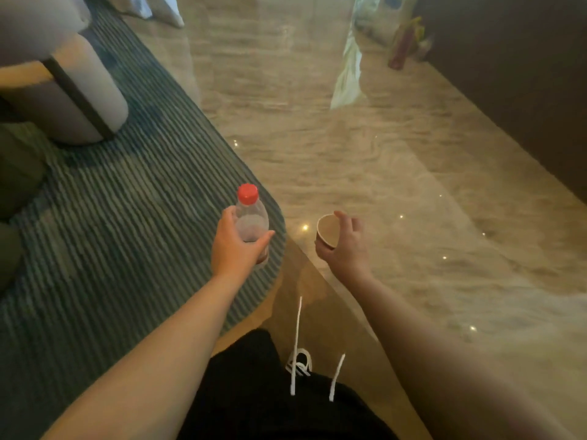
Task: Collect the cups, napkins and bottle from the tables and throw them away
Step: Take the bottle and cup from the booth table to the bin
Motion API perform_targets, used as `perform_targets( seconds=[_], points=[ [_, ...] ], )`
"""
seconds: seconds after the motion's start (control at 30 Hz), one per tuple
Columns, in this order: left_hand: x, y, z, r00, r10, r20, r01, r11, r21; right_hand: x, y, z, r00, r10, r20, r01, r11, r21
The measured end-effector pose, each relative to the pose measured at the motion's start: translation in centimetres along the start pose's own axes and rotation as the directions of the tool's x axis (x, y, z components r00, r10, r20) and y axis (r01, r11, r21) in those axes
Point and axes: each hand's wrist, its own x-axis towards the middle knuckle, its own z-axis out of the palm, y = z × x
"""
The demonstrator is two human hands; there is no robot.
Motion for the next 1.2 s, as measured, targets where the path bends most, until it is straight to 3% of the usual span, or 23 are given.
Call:
perform_targets(
  seconds=[0.2, 0.37, 0.63, 0.87, 1.2],
  points=[
    [9.3, 0.5, 2.9, 0.997, -0.063, -0.044, 0.063, 0.998, -0.019, 11.5, -1.1, 2.2, 0.997, -0.068, 0.043, 0.068, 0.998, 0.005],
    [21.9, -0.1, 5.6, 0.992, -0.09, -0.084, 0.088, 0.996, -0.024, 23.9, -3.6, 5.5, 0.992, -0.106, 0.071, 0.107, 0.994, -0.013],
    [46.3, 0.7, 3.8, 0.971, -0.156, -0.18, 0.154, 0.988, -0.03, 46.6, -14.5, 10.9, 0.957, -0.194, 0.214, 0.212, 0.975, -0.066],
    [61.6, 2.0, 0.9, 0.948, -0.212, -0.236, 0.203, 0.977, -0.061, 61.2, -22.9, 14.2, 0.942, -0.243, 0.231, 0.255, 0.967, -0.024],
    [86.6, 0.7, 3.3, 0.898, -0.287, -0.333, 0.278, 0.958, -0.078, 87.0, -32.9, 23.8, 0.904, -0.342, 0.257, 0.343, 0.938, 0.045]
  ],
)
